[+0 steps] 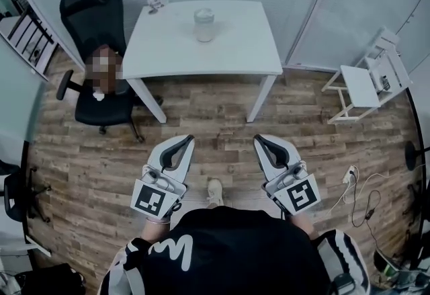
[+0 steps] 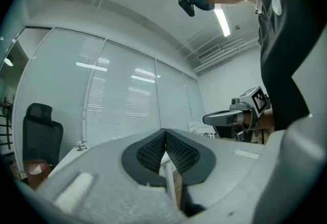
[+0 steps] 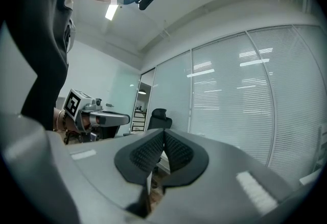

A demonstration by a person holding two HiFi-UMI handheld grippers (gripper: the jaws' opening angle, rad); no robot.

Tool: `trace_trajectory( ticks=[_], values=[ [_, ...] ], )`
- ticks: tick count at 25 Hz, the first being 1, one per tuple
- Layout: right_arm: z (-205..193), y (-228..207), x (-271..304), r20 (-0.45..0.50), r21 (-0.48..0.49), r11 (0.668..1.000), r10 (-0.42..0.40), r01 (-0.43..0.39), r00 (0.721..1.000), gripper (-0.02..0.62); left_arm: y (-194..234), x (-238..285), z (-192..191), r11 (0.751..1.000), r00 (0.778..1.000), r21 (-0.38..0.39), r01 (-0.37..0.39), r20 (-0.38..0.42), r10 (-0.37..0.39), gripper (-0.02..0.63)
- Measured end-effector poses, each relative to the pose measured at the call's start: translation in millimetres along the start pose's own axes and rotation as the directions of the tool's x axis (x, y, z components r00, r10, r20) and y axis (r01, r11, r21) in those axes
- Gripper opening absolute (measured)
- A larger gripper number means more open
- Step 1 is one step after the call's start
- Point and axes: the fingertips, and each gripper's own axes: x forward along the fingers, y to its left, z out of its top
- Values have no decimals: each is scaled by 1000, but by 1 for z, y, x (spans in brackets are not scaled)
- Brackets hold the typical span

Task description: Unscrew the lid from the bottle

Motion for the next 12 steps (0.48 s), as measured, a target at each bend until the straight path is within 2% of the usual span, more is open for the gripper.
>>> trace_trajectory(
  ticks=[4, 12],
  values=[
    [-2, -20, 36, -3, -7, 1000, -22, 22, 1000, 2, 35, 24, -2, 1000, 999, -2, 26, 24, -26, -5],
    [-19, -46, 87, -27, 21, 999, -30, 31, 999, 1, 79, 59, -27, 998, 999, -33, 51, -13, -51, -5]
  ],
)
